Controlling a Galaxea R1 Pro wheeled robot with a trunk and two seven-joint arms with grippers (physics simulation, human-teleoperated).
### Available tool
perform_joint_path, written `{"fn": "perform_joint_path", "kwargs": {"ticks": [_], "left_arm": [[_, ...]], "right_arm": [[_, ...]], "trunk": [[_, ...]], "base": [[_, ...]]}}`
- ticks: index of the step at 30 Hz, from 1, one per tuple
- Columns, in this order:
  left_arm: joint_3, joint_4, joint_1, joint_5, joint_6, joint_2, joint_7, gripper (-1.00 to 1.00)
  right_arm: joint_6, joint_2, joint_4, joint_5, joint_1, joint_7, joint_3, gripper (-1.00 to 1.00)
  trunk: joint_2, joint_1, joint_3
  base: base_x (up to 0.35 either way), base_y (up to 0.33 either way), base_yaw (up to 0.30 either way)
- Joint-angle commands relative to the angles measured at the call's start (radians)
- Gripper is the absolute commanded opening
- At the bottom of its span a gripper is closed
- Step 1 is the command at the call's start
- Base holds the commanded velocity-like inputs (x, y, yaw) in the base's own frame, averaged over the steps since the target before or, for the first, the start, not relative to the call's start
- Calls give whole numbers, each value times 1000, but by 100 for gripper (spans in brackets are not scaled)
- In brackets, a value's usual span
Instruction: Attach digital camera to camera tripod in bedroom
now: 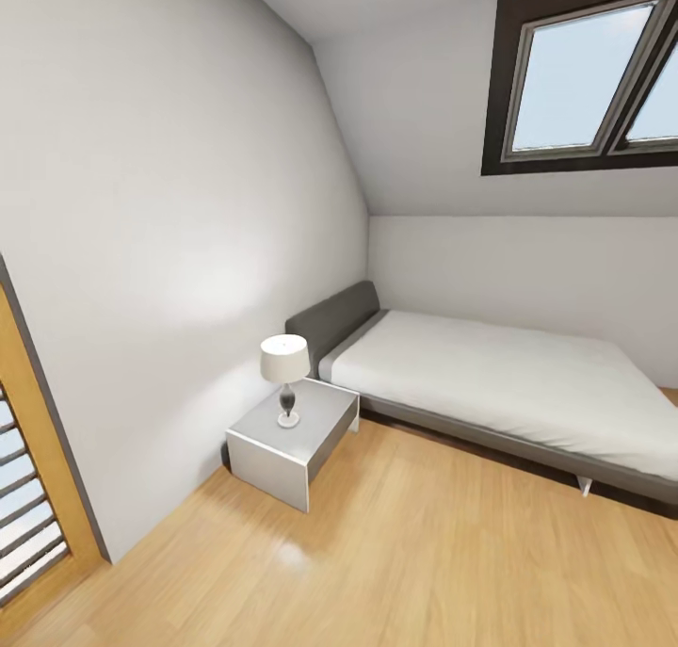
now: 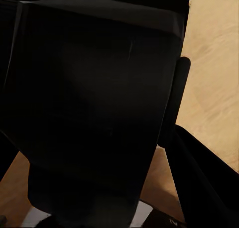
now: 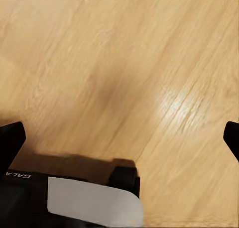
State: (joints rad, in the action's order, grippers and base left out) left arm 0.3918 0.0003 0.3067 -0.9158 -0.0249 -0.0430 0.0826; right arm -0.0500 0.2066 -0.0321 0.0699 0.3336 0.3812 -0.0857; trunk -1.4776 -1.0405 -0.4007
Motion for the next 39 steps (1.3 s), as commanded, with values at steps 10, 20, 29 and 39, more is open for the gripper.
{"fn": "perform_joint_path", "kwargs": {"ticks": [10,20,29,39], "left_arm": [[10,0,-72,-5,-3,2,0,-100],[10,0,-93,-5,-7,2,-1,-100],[10,0,-93,-5,-9,3,-1,-100],[10,0,-94,-5,-9,2,-1,-100]], "right_arm": [[-10,-4,-3,8,-74,-91,-9,100],[-53,-5,-3,9,-176,-142,-9,100],[-63,-6,-3,14,-206,-145,-9,100],[-77,-6,-3,13,-208,-145,-9,100]], "trunk": [[70,39,30],[140,77,62],[203,111,90],[273,150,121]], "base": [[0,0,0],[0,0,0],[0,0,0],[0,0,0]]}}
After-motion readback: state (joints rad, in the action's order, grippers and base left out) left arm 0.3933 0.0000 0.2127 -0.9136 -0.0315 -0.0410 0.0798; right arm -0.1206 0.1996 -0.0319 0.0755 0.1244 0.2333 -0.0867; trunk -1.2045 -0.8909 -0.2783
